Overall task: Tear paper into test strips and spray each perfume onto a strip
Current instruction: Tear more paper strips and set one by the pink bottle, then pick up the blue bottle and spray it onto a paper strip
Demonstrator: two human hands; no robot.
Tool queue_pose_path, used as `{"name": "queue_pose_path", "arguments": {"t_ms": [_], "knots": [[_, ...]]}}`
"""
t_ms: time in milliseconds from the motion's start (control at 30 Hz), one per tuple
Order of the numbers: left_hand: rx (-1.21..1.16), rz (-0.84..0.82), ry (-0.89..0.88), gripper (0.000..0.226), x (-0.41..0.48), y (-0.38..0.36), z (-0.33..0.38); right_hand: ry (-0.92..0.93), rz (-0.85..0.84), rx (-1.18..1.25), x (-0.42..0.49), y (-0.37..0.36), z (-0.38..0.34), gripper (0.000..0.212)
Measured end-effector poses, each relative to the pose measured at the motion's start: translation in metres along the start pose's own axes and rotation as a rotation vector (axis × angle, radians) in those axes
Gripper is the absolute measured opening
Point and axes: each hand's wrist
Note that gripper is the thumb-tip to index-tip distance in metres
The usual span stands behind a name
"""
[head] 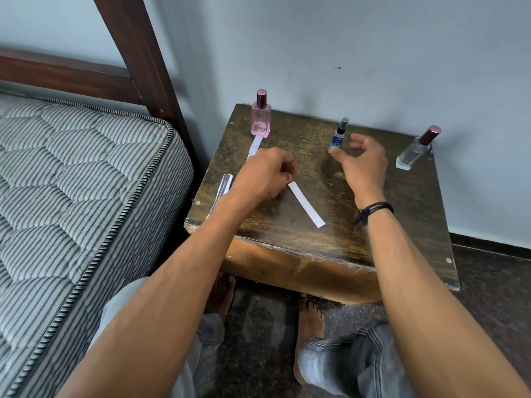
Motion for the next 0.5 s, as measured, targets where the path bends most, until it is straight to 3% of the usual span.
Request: {"name": "queue_pose_path", "arguments": {"t_ms": [167, 500], "knots": [[-0.045, 0.057, 0.044, 0.02, 0.005, 0.013, -0.006, 0.037, 0.014, -0.047, 0.008, -0.01, 0.0, 0.056], [-0.038, 0.037, 0.036, 0.018, 0.006, 0.01, -0.008, 0.042, 0.022, -0.092, 0.012, -0.016, -0.003, 0.038]]}}
Point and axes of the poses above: each hand's wrist, its own x-axis towards the middle knuckle, its own y-axis out of the back of the hand, z = x × y, and after that the axes turned 12 degrees about -x, right-handed
